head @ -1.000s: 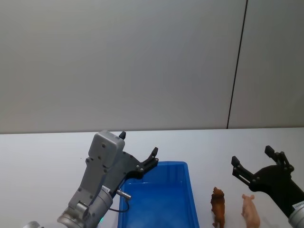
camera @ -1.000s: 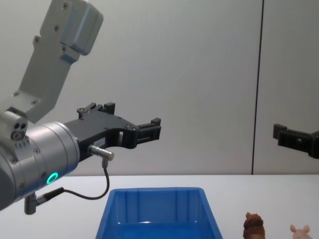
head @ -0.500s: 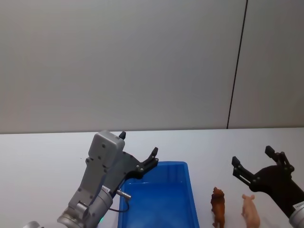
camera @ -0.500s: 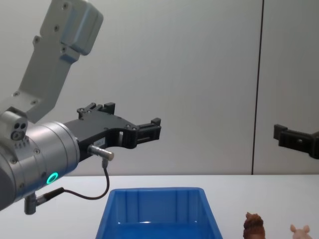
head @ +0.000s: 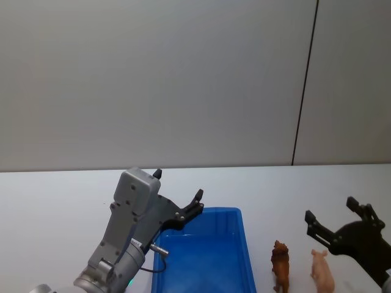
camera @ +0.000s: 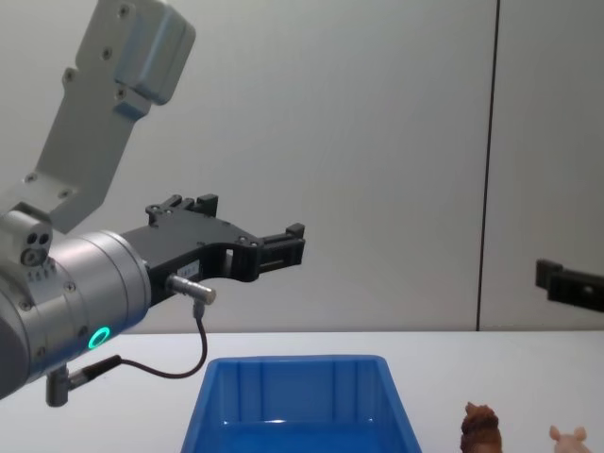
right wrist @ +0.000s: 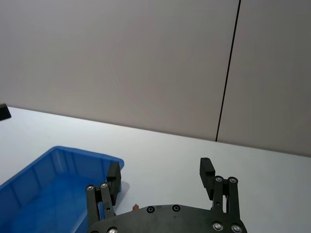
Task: Pick up the two dolls from the table and place them into the box.
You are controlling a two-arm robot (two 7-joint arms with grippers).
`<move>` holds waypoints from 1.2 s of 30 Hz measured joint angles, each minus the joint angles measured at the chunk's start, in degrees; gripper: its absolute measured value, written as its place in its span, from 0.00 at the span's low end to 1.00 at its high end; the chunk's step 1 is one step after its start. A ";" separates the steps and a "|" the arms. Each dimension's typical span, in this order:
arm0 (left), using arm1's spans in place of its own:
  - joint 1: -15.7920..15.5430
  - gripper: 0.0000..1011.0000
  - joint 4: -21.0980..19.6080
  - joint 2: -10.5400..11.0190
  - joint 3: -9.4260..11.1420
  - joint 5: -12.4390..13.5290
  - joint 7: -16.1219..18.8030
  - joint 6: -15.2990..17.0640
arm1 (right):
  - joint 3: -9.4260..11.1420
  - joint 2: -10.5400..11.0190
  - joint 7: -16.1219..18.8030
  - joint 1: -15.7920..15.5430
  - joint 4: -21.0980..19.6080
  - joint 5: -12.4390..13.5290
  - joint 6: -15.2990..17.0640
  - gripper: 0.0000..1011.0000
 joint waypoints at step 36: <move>0.00 0.99 0.00 0.00 0.00 0.00 0.00 0.00 | -0.09 -0.25 -1.58 -2.56 5.65 1.96 8.01 0.99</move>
